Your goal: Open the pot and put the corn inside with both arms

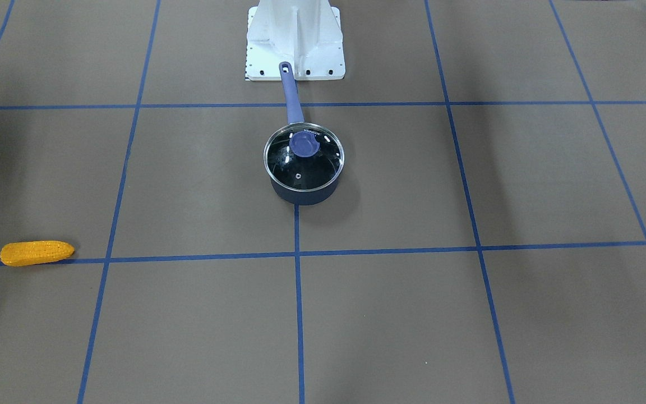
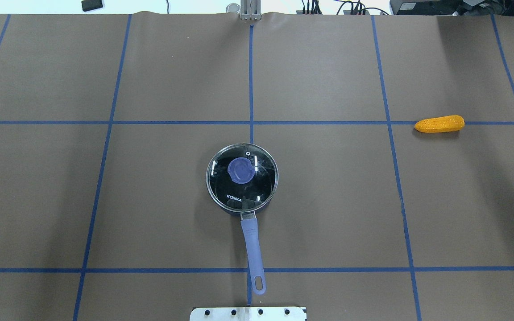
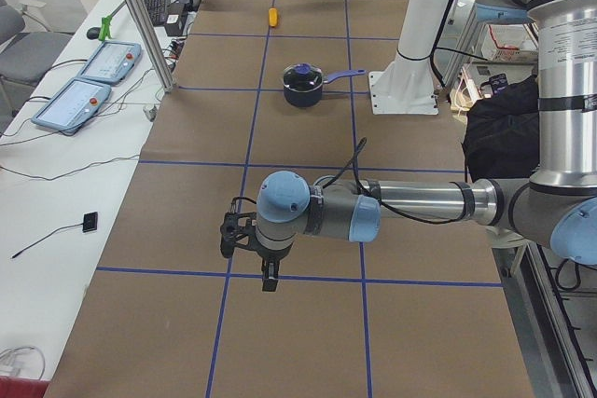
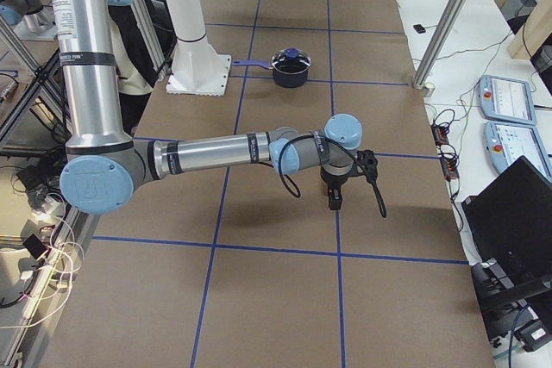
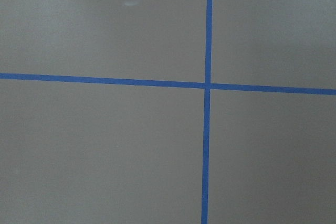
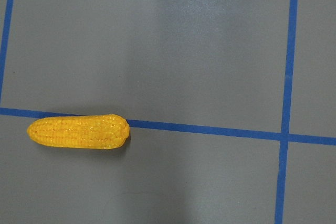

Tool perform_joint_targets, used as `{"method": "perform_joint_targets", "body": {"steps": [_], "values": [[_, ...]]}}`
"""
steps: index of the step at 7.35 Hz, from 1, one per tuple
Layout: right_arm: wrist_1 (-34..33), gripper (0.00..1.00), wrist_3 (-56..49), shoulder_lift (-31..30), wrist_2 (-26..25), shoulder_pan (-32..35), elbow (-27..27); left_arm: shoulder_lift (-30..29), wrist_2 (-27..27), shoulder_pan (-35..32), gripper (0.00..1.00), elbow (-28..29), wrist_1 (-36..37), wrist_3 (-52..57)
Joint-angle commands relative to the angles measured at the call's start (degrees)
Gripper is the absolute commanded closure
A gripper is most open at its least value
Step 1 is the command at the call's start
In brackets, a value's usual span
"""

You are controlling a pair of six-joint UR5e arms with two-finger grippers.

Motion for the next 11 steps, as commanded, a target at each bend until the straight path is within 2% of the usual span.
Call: {"method": "perform_joint_targets", "body": {"steps": [1, 6, 7, 8, 9, 10, 11], "values": [[0.1, 0.0, -0.3, -0.1, 0.0, 0.0, -0.2, 0.0, 0.0, 0.0, 0.02, 0.1, 0.0, -0.1], [0.7, 0.0, -0.4, 1.8, 0.4, -2.8, -0.7, 0.0, 0.0, 0.0, 0.02, 0.1, -0.1, -0.1], [5.1, 0.0, -1.3, 1.9, 0.0, -4.3, -1.1, 0.0, 0.0, 0.0, 0.02, 0.0, -0.1, -0.1], [13.8, 0.0, -4.5, 1.9, -2.1, -6.3, -1.9, 0.0, -0.1, 0.0, 0.02, 0.0, 0.0, -0.1], [19.9, 0.0, -5.0, 1.9, -6.5, -7.6, -2.2, -0.2, -0.1, 0.0, 0.02, 0.0, 0.1, -0.2], [22.6, 0.0, -5.9, 2.5, -8.6, -10.0, -2.1, -0.2, -0.1, 0.0, 0.02, -0.2, 0.1, -0.2], [22.3, 0.0, -6.8, 5.2, -8.9, -12.4, -2.3, -0.3, -1.2, 0.0, 0.02, -0.5, 0.4, -0.3]]}}
